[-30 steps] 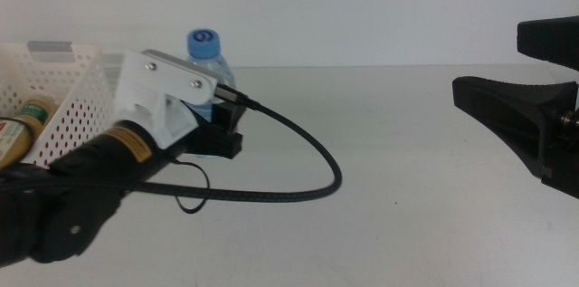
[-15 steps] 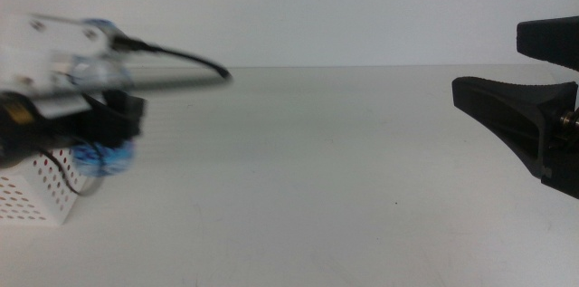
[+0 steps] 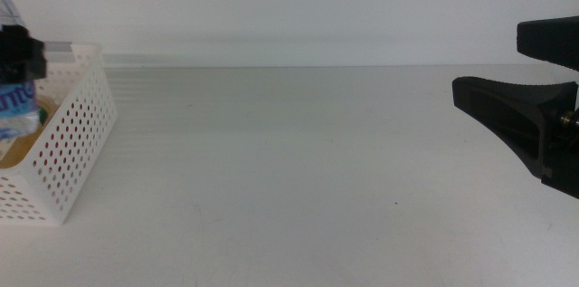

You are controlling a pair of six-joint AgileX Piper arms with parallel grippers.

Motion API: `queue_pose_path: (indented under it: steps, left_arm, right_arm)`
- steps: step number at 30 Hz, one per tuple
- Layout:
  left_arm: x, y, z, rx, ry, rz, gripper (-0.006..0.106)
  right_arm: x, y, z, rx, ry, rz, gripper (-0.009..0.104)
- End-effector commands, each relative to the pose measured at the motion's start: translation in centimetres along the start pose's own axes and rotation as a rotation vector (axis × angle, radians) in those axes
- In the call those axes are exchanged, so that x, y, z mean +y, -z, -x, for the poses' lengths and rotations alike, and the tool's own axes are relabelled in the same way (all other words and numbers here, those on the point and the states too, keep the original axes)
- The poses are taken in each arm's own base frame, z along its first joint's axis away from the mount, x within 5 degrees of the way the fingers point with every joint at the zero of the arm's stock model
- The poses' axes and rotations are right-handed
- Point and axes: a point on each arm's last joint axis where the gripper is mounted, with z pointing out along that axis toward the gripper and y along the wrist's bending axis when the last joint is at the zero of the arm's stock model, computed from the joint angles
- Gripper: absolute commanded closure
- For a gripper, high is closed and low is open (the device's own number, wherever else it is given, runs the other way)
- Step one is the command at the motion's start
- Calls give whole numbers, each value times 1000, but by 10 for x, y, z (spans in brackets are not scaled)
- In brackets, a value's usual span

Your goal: Use arms to grab the bottles and put them into the dustbin to the left of the table.

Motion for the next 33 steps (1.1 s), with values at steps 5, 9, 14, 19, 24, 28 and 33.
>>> queue_pose_path:
  steps: [5, 9, 14, 19, 24, 28, 33]
  left_arm:
    - [36, -12, 52, 35, -4, 5, 105]
    - [59, -31, 62, 102, 19, 22, 105]
    - [79, -55, 71, 140, 52, 22, 105]
    - [83, -79, 72, 194, 7, -14, 105]
    - [86, -106, 64, 262, -15, -53, 105]
    - [87, -128, 56, 302, 7, -77, 105]
    - [89, -144, 49, 337, 15, -88, 105]
  right_arm:
    - [-2, 4, 14, -95, 17, -17, 30]
    - [-2, 4, 14, -95, 17, -17, 30]
    - [-2, 4, 14, -95, 17, -17, 30]
    - [-2, 4, 14, -95, 17, -17, 30]
    - [-2, 4, 14, -95, 17, -17, 30]
    - [-2, 4, 14, -95, 17, -17, 30]
    - [-2, 4, 14, -95, 17, -17, 30]
